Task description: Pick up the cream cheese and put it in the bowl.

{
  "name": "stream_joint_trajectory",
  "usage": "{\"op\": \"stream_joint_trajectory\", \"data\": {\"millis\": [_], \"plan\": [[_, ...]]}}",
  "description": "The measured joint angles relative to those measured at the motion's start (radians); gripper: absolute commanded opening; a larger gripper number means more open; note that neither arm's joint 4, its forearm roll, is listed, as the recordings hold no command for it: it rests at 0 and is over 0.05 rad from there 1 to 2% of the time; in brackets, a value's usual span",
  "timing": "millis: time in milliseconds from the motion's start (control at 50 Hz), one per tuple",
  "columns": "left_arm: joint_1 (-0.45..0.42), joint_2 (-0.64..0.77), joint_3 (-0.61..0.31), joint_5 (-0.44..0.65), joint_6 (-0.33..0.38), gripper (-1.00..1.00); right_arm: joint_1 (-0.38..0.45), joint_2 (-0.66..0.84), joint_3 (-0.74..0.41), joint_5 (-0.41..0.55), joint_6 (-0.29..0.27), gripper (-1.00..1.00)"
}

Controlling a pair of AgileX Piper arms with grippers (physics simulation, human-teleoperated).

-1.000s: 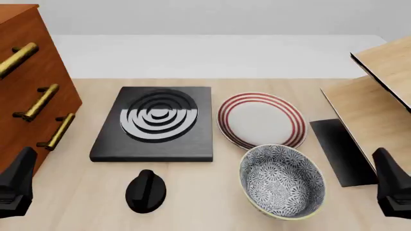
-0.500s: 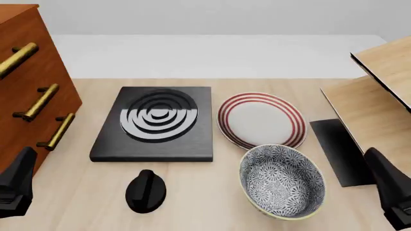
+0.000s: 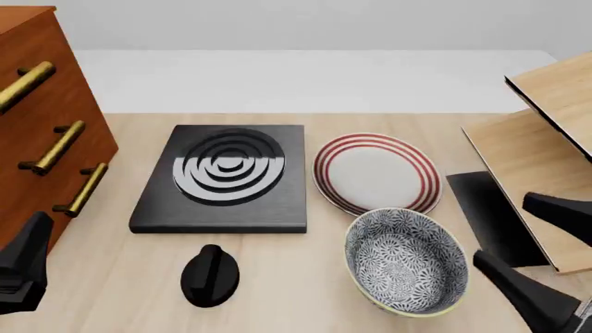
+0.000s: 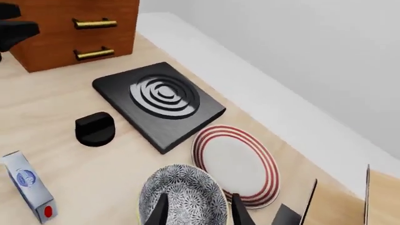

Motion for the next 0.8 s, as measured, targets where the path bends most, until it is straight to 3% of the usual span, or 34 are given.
{"op": "stream_joint_trajectory", "data": {"millis": [440,800], "plan": [[0.0,0.0,0.0,0.0,0.0,1.0,0.244,0.232,-0.08,0.057,-0.049,1.0],[0.0,0.0,0.0,0.0,0.0,1.0,0.405,0.429,-0.11,-0.009,-0.03,1.0]]}}
